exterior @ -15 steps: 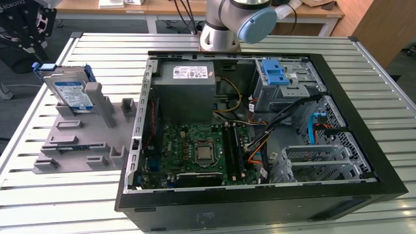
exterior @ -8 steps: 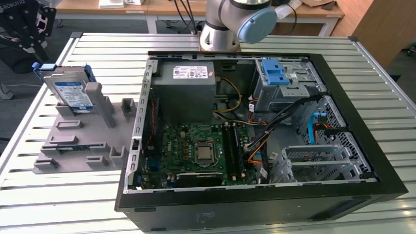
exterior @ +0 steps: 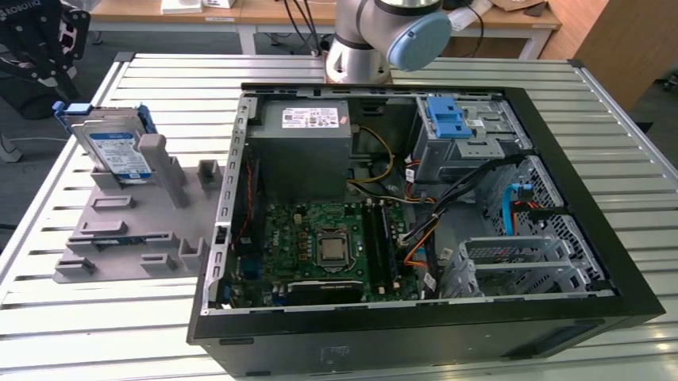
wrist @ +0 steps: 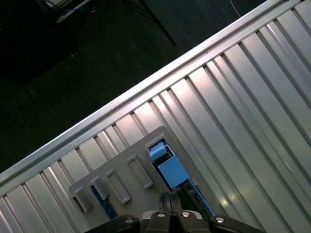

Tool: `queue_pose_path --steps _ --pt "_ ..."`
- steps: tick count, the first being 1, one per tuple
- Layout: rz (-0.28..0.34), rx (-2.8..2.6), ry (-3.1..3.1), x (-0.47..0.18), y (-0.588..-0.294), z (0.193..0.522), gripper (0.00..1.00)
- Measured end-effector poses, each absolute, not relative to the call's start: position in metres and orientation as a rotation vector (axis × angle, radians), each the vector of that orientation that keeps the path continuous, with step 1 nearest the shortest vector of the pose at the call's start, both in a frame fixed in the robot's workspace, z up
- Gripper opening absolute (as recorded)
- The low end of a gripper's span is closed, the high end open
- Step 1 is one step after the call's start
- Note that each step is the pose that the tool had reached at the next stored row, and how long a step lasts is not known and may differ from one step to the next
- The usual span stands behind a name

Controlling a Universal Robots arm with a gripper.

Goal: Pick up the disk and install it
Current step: 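Pick up the disk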

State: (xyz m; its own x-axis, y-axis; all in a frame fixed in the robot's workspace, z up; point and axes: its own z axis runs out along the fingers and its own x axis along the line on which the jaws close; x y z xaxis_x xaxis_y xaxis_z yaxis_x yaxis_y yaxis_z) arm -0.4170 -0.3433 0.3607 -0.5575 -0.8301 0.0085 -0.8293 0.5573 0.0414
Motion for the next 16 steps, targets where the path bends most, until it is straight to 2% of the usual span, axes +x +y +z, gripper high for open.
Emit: queue_pose_path --steps 16 --pt "-0.05 1.521 -2.716 -0.417 -0.3432 0.3607 0.11"
